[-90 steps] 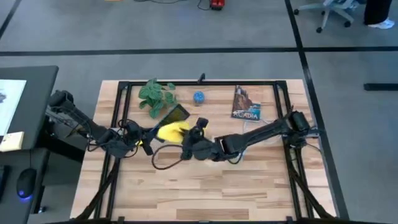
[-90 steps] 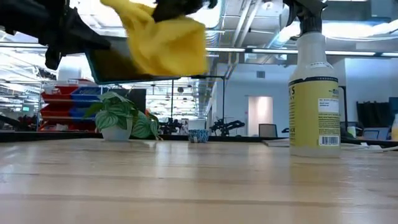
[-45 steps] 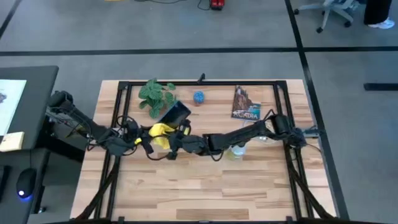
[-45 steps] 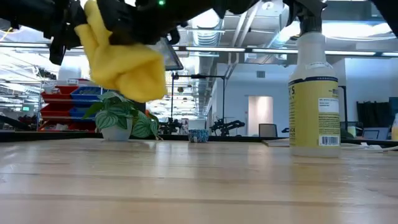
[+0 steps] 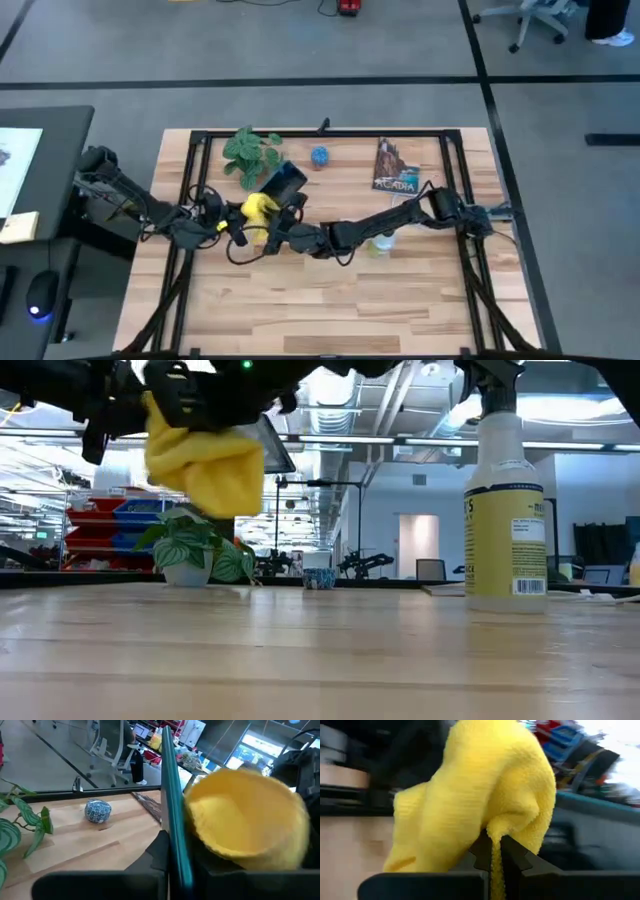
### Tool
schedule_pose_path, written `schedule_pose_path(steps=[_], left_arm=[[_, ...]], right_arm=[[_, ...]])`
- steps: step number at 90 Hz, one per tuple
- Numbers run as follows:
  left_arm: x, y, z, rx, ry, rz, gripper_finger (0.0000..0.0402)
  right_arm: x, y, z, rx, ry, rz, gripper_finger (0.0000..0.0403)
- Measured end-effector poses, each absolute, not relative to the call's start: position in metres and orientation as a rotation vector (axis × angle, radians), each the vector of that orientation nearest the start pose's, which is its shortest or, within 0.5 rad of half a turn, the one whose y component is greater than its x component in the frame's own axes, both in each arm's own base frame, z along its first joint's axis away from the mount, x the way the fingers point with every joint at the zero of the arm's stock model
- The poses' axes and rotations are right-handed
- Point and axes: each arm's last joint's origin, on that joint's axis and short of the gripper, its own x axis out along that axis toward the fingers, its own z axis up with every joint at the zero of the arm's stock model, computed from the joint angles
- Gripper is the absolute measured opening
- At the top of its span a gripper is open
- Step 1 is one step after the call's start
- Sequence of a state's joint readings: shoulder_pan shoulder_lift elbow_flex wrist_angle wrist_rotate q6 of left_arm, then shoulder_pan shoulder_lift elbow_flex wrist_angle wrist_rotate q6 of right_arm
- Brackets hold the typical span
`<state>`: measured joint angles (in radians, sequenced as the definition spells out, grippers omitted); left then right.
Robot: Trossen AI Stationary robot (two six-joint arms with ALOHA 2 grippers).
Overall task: Apply microfiber cloth
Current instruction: Wipe the blue tablet with the yellow microfiber cloth
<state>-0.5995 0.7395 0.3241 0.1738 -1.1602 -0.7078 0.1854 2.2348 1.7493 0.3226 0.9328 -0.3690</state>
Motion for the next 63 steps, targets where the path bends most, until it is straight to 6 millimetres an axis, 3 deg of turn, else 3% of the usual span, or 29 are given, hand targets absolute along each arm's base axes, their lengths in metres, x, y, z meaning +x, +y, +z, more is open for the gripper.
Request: schedule_pose_path(steps=[19, 31, 52, 63], left_arm=[[0.139, -0.064, 0.218, -0.499, -0.031, 0.555, 0.0011], [0.139, -0.064, 0.218, -0.496, -0.031, 0.560, 0.0011], [0.139, -0.064, 0.217, -0.476, -0.015, 0.547, 0.0011], [0.139, -0.064, 0.217, -0.472, -0.010, 0.542, 0.0011]], right_arm=[[0.497, 0.053, 0.260, -0.561, 0.363, -0.918, 0.0000], [0.496, 0.044, 0.261, -0.542, 0.373, -0.963, 0.0000], [0.503, 0.062, 0.255, -0.361, 0.244, -0.663, 0.0000], [0.505, 0.067, 0.248, -0.356, 0.254, -0.544, 0.0000]])
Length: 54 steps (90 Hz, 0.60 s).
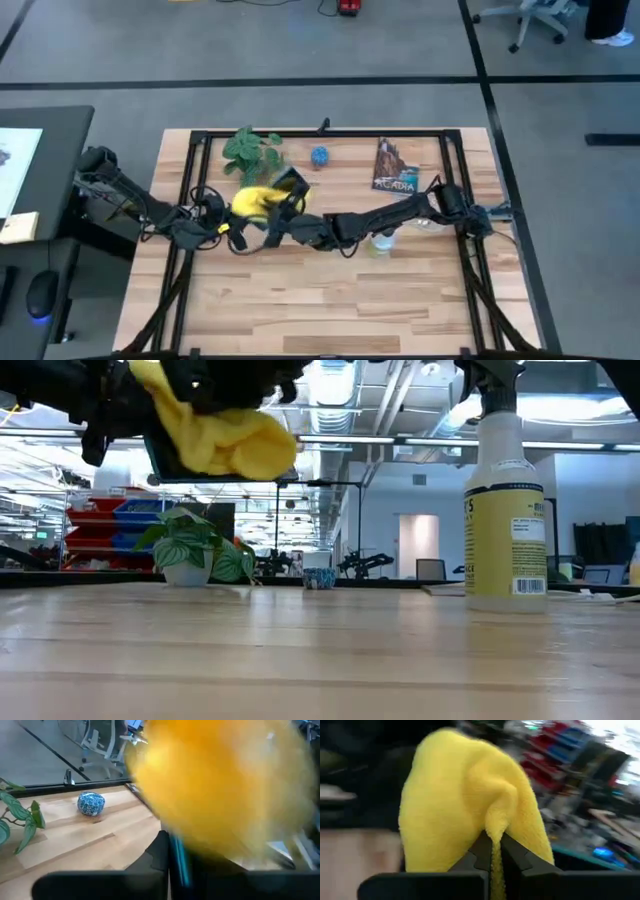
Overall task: Apply microfiber cloth
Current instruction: Wipe the blue tablet with the yellow microfiber cloth
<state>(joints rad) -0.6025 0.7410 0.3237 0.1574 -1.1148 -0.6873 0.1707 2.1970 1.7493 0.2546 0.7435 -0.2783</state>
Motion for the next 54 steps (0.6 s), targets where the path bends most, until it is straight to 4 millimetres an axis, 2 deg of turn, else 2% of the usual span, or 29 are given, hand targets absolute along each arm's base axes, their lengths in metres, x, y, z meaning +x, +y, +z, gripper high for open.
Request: schedule_pose_path(steps=[11, 39, 54], left_arm=[[0.139, -0.064, 0.217, -0.474, -0.018, 0.551, 0.0011], [0.139, -0.063, 0.217, -0.476, -0.030, 0.572, 0.0011], [0.139, -0.063, 0.217, -0.468, -0.022, 0.571, 0.0011]], right_arm=[[0.503, 0.064, 0.247, -0.391, 0.294, -0.609, 0.0000], [0.494, 0.044, 0.240, -0.753, 0.590, -0.959, 0.0000], [0.485, 0.031, 0.233, -0.744, 0.677, -1.024, 0.0000]])
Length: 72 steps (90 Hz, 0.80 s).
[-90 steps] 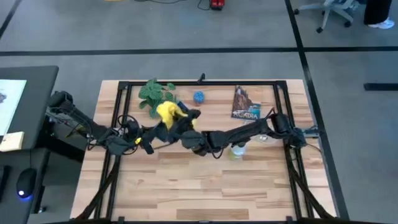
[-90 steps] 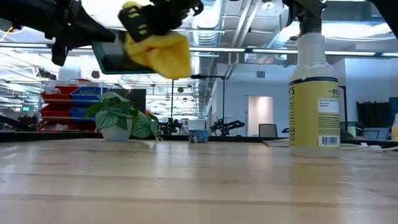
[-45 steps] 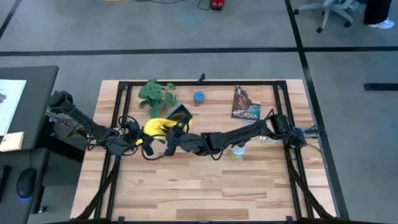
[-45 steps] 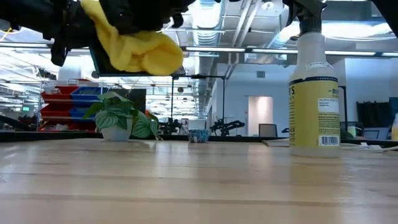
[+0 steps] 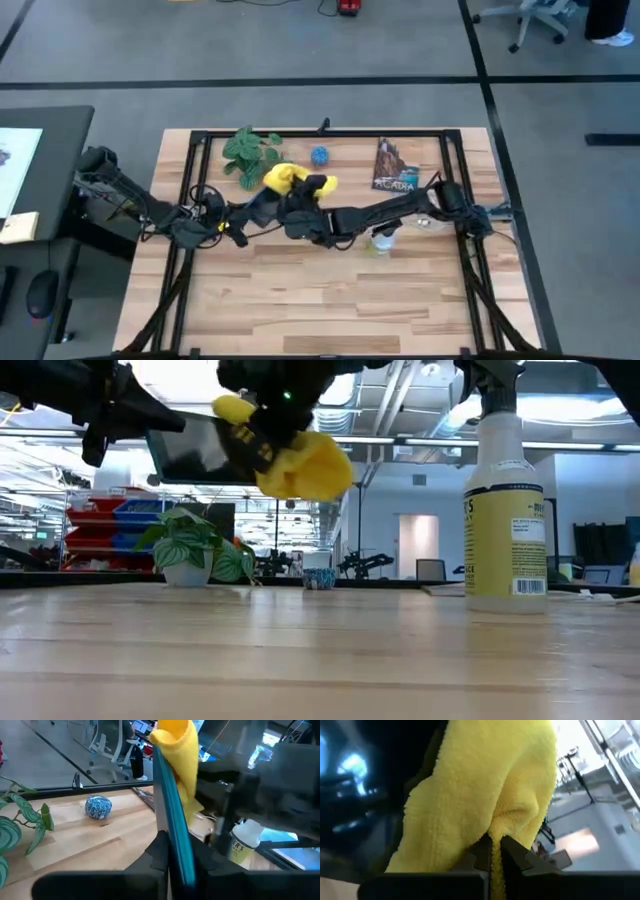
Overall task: Apply microfiber cloth
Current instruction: Wipe the blue tablet with the yellow microfiber cloth
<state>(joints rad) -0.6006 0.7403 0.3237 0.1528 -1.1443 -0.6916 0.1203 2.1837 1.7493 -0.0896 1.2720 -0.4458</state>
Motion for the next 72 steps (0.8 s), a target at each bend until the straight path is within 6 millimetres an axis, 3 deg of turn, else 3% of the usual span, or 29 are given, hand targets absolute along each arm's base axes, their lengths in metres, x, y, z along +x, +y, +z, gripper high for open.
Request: schedule_pose_path(steps=[30, 57, 72], left_arm=[[0.138, -0.063, 0.213, -0.420, 0.018, 0.559, 0.0011], [0.137, -0.069, 0.231, -0.329, 0.026, 0.493, 0.0010], [0.132, -0.071, 0.244, -0.278, 0.015, 0.460, 0.0010]], right_arm=[[0.464, 0.034, 0.196, -0.489, 0.811, -0.862, 0.0000], [0.458, 0.043, 0.167, -0.280, 0.961, -0.479, 0.0000], [0.463, 0.051, 0.156, -0.192, 0.897, -0.238, 0.0000]])
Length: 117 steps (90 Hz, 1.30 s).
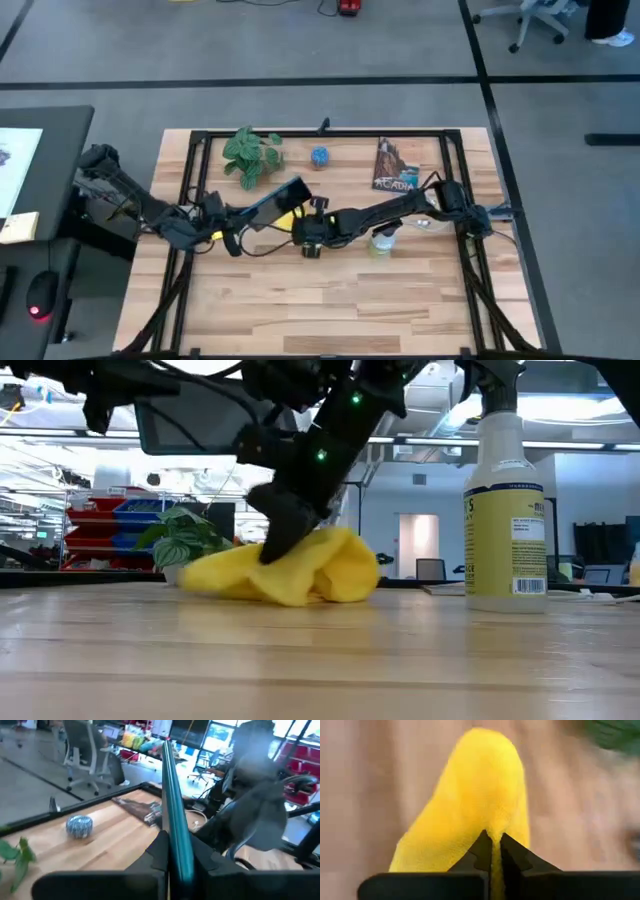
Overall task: Apply microfiber cloth
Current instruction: Wipe the blue tablet with the yellow microfiber cloth, then spray the blue tablet with the white spray bottle
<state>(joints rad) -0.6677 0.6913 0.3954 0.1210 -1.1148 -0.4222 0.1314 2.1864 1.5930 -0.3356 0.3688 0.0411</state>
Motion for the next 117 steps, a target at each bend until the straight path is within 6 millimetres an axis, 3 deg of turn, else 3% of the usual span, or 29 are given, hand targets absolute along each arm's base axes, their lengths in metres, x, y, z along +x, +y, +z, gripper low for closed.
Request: schedule_pose_path(steps=[19, 34, 57, 80, 99, 108, 117], left_arm=[[0.125, -0.070, 0.253, -0.268, -0.005, 0.437, 0.0010], [0.124, -0.069, 0.254, -0.275, -0.010, 0.436, 0.0010], [0.124, -0.069, 0.254, -0.273, -0.009, 0.437, 0.0010], [0.124, -0.069, 0.252, -0.260, 0.004, 0.439, 0.0010], [0.123, -0.070, 0.251, -0.261, 0.011, 0.432, 0.0010], [0.122, -0.071, 0.250, -0.265, 0.015, 0.421, 0.0010], [0.121, -0.073, 0.249, -0.266, 0.019, 0.406, 0.0010]], right_arm=[[0.476, 0.059, 0.160, -0.126, 0.734, -0.070, 0.0014], [0.477, 0.064, 0.159, -0.112, 0.723, -0.015, 0.0035], [0.473, 0.072, 0.166, -0.095, 0.727, 0.137, 0.0140], [0.445, 0.063, 0.239, -0.133, 0.704, 0.167, 0.0240], [0.405, 0.034, 0.284, -0.131, 0.814, 0.071, 0.0248], [0.390, 0.014, 0.296, -0.142, 0.874, -0.062, 0.0249], [0.388, -0.006, 0.303, -0.119, 0.848, -0.113, 0.0249]])
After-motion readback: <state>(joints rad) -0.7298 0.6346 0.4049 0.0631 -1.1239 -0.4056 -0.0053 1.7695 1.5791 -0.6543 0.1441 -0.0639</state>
